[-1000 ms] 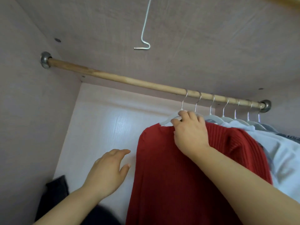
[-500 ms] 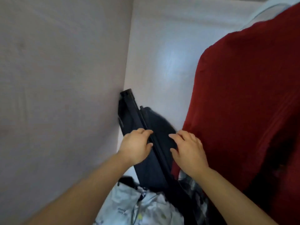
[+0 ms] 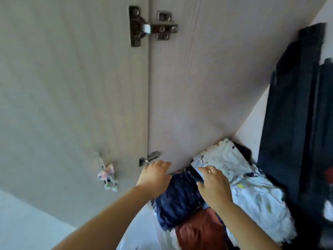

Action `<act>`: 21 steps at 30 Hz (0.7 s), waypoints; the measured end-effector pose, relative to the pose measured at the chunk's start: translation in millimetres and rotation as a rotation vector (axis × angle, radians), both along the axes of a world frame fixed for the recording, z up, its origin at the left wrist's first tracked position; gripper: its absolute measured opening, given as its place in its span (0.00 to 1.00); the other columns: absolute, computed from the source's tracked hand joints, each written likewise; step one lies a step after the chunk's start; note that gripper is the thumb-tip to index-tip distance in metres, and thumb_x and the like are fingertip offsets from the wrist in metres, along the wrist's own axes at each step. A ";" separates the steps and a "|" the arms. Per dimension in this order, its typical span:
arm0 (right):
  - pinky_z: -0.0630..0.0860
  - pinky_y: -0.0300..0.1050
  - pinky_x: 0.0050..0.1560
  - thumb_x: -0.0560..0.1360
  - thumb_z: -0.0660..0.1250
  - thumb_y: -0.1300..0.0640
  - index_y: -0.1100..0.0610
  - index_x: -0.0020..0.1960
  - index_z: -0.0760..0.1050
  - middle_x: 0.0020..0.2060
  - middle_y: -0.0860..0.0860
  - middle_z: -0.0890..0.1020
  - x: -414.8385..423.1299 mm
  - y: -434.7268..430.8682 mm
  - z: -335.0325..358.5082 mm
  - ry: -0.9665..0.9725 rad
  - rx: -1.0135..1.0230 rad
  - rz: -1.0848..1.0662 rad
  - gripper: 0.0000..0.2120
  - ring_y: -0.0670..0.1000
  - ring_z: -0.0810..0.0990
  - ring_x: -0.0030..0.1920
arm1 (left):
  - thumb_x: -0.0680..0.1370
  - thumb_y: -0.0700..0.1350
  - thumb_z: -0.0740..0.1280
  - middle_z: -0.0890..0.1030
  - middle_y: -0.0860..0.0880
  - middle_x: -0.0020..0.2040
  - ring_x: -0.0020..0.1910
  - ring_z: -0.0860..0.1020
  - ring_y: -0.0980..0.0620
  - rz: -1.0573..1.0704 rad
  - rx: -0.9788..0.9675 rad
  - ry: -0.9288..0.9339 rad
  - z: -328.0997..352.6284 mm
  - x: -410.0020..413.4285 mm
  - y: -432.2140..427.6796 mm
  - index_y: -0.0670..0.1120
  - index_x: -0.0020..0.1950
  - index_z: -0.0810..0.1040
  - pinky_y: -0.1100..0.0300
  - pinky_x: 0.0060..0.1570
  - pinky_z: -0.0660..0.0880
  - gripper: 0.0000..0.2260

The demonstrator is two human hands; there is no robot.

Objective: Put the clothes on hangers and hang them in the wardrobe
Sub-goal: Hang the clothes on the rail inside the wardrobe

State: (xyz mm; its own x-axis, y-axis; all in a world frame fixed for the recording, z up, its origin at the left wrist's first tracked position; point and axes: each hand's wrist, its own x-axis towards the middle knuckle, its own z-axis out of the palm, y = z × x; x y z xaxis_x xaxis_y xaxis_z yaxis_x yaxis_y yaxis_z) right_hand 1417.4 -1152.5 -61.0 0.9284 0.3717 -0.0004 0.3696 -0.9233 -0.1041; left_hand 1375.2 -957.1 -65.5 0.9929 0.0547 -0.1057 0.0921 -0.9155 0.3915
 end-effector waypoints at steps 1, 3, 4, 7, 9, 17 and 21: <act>0.66 0.44 0.61 0.76 0.62 0.48 0.47 0.68 0.65 0.63 0.46 0.70 -8.9 13.8 -10.7 0.027 0.000 0.072 0.22 0.50 0.69 0.62 | 0.78 0.51 0.58 0.67 0.50 0.70 0.68 0.65 0.48 0.081 0.001 0.035 -10.9 -24.7 13.8 0.53 0.72 0.61 0.55 0.65 0.62 0.22; 0.66 0.44 0.61 0.76 0.62 0.48 0.47 0.68 0.65 0.63 0.46 0.70 -27.9 43.5 -28.3 0.081 -0.012 0.218 0.21 0.51 0.69 0.62 | 0.78 0.51 0.59 0.68 0.51 0.70 0.68 0.66 0.48 0.240 -0.001 0.103 -29.2 -78.0 39.1 0.53 0.72 0.62 0.55 0.65 0.62 0.22; 0.66 0.44 0.60 0.76 0.62 0.49 0.47 0.67 0.65 0.63 0.46 0.70 -39.4 59.2 -35.0 0.112 -0.016 0.282 0.21 0.52 0.69 0.62 | 0.78 0.52 0.59 0.68 0.51 0.70 0.68 0.66 0.49 0.319 -0.001 0.137 -36.7 -105.6 50.5 0.53 0.72 0.62 0.55 0.65 0.63 0.22; 0.66 0.44 0.60 0.76 0.61 0.50 0.47 0.68 0.65 0.62 0.46 0.70 -77.0 108.2 -49.1 0.166 -0.051 0.487 0.21 0.51 0.69 0.62 | 0.78 0.52 0.58 0.68 0.51 0.70 0.68 0.67 0.48 0.548 0.018 0.208 -46.8 -183.7 80.1 0.54 0.72 0.61 0.54 0.65 0.63 0.22; 0.65 0.43 0.61 0.76 0.59 0.51 0.47 0.69 0.65 0.63 0.47 0.69 -101.9 141.6 -54.5 0.186 -0.068 0.631 0.21 0.51 0.68 0.62 | 0.79 0.52 0.58 0.67 0.51 0.70 0.68 0.66 0.48 0.684 0.022 0.229 -46.8 -228.8 96.5 0.53 0.72 0.61 0.54 0.64 0.63 0.22; 0.65 0.43 0.61 0.76 0.59 0.53 0.50 0.68 0.66 0.64 0.48 0.69 -208.9 271.0 -47.0 0.217 -0.064 1.079 0.19 0.53 0.68 0.62 | 0.80 0.52 0.58 0.67 0.51 0.70 0.68 0.67 0.49 1.160 0.000 0.186 -29.5 -375.0 143.7 0.53 0.72 0.61 0.54 0.65 0.64 0.21; 0.65 0.42 0.60 0.77 0.57 0.55 0.50 0.68 0.64 0.64 0.48 0.69 -258.6 331.3 -41.9 0.185 -0.044 1.224 0.19 0.52 0.68 0.62 | 0.80 0.51 0.58 0.67 0.51 0.70 0.68 0.66 0.50 1.309 -0.029 0.144 -26.3 -431.4 173.8 0.52 0.72 0.61 0.54 0.66 0.63 0.21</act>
